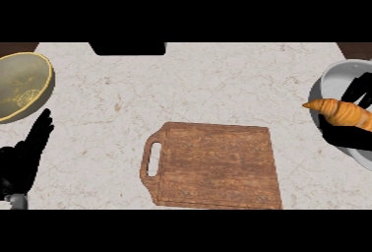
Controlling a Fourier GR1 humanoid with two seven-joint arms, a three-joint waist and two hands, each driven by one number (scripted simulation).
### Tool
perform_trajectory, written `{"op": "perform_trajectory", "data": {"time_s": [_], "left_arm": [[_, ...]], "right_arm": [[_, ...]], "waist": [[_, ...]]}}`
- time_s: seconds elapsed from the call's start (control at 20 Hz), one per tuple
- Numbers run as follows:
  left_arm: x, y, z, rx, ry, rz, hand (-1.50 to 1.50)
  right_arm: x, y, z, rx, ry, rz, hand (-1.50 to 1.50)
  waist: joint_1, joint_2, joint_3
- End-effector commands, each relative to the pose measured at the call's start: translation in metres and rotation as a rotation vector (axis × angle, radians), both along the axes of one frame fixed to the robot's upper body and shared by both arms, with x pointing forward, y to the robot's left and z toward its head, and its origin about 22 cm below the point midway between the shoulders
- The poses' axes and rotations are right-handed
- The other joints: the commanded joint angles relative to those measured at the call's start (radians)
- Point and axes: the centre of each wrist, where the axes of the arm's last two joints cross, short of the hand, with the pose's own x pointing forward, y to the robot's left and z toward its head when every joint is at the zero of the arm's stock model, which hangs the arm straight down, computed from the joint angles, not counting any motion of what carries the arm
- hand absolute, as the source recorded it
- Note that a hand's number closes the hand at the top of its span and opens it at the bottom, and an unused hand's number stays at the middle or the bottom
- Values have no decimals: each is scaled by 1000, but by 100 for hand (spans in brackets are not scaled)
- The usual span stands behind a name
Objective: Pick the croissant from the cutting board and place it in the pot
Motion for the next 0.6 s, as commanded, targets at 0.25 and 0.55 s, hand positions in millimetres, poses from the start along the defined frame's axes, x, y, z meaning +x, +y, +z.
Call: {"op": "perform_trajectory", "data": {"time_s": [0.25, 0.55], "left_arm": [[2, 4, 3, -4, -8, -11, 0], [0, -23, -12, 2, 1, -3, 0]], "right_arm": [[41, -53, 7, 87, -106, -21, 150], [58, -127, 4, 88, -115, -37, 150]], "waist": [[12, 3, 0], [12, 4, 0]]}}
